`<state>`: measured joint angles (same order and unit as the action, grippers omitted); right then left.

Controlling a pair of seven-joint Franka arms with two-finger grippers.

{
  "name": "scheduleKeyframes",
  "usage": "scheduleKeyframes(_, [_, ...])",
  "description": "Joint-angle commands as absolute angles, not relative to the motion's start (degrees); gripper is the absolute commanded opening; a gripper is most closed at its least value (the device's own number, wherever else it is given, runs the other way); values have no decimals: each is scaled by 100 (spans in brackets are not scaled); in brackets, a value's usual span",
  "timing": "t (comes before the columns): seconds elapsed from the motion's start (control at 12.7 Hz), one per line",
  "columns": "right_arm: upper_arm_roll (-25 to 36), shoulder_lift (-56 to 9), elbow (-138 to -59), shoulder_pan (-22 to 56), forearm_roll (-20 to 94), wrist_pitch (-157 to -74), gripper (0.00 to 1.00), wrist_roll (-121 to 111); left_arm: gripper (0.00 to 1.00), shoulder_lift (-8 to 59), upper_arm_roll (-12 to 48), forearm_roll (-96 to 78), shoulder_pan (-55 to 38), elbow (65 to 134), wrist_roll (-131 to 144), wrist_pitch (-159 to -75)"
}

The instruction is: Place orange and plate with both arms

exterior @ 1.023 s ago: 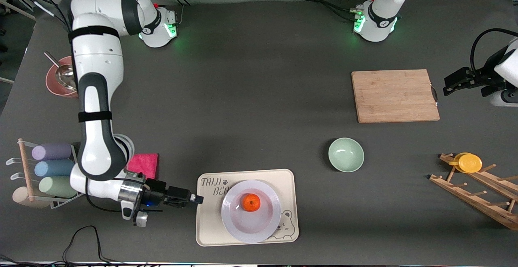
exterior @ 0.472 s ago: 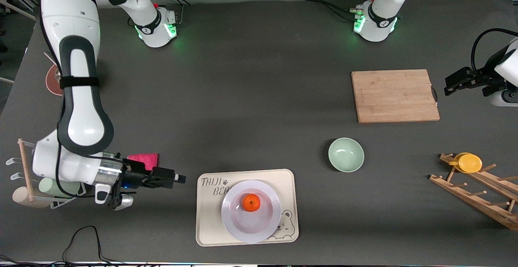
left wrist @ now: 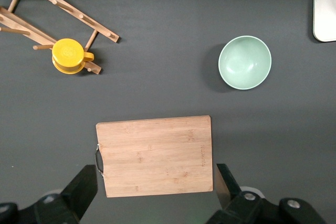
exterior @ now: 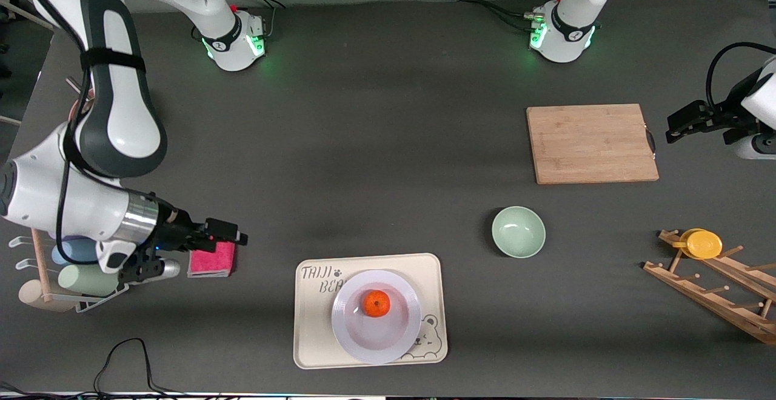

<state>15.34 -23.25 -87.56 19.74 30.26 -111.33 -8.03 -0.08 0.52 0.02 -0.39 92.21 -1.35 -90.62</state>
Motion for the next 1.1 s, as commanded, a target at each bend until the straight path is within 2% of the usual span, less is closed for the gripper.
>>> scheduleKeyframes(0.0, [1591,-1733,-9158,2048,1877,-10646,100,-222,100,-79,18,88,-114,9202,-26,-9053])
scheduleKeyframes(0.16, [1626,-1556,-9167,2048,1198,-10285,100,174,100,-79,26,88,-114,9202,8,-9044])
scheduleKeyframes(0.71, [2055,-1450,-9114,2118,984,-9318,100,343,100,-70,26,88,-123,9211,44,-9044])
scheduleKeyframes(1.02, [2153,-932,-9167,2180,888,-9105,100,264,100,-70,26,88,-123,9211,44,-9044])
